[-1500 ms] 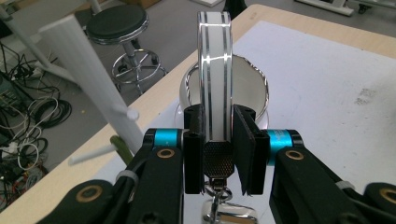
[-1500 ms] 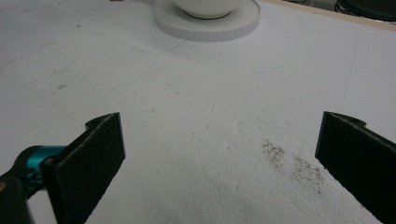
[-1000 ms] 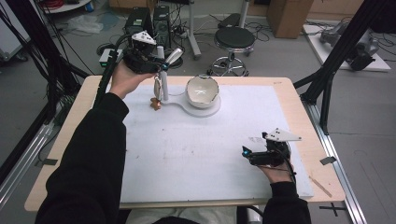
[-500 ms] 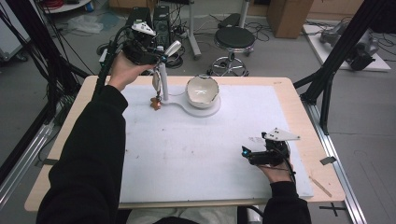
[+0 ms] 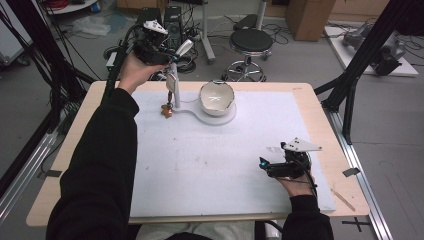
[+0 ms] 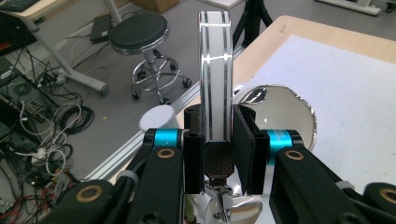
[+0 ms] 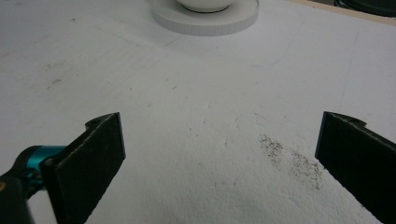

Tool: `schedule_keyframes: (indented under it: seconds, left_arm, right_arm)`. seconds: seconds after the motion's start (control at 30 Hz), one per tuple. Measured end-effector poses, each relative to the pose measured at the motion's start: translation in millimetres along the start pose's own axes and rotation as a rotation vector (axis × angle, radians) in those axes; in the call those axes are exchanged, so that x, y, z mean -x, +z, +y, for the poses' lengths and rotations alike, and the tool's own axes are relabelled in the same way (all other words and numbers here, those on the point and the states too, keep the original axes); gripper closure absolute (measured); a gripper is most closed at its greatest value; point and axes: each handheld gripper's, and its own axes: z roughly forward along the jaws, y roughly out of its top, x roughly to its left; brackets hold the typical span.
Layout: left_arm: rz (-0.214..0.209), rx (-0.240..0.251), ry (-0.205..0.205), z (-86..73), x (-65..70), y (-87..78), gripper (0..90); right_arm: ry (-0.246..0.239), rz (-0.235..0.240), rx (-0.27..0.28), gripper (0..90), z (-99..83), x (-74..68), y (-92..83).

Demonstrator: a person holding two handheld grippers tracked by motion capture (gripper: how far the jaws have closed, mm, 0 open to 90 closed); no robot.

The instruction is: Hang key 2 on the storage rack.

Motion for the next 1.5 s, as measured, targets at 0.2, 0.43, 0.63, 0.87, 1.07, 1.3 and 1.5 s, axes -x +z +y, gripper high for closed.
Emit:
schedule_keyframes:
  seconds: [0.2,0.43,0.63,0.87,1.07,1.3,1.5]
  left_arm:
    - [0.019,0.005,0.006,-1.6,-2.6,3.4,74.6]
    - [0.028,0.023,0.025,-2.0,2.0,11.0,74.6]
    - [0.047,0.027,0.03,-1.5,4.1,16.4,74.6]
    - [0.013,0.081,-0.068,-7.8,4.8,9.5,64.4]
    - [0.004,0.129,-0.087,-11.4,11.4,6.0,34.9]
    - [-0.022,0.121,-0.103,-14.2,15.4,4.6,11.4]
    - [-0.07,0.101,-0.111,-18.3,16.4,4.2,3.3]
  right_arm:
    - [-0.003,-0.002,-0.005,0.6,-0.4,-0.1,0.5]
    - [-0.007,-0.003,-0.003,0.6,-0.6,-0.1,1.0]
    - [-0.003,-0.005,0.002,0.6,-0.9,0.2,-0.5]
    - [0.0,-0.002,-0.003,0.6,-0.8,-1.0,0.0]
    - [-0.003,-0.001,0.001,0.6,-0.4,-1.3,-0.2]
    - [-0.006,-0.001,0.001,0.6,-0.4,-1.3,-0.3]
    - [0.0,-0.002,0.0,0.6,-0.6,-1.2,-0.6]
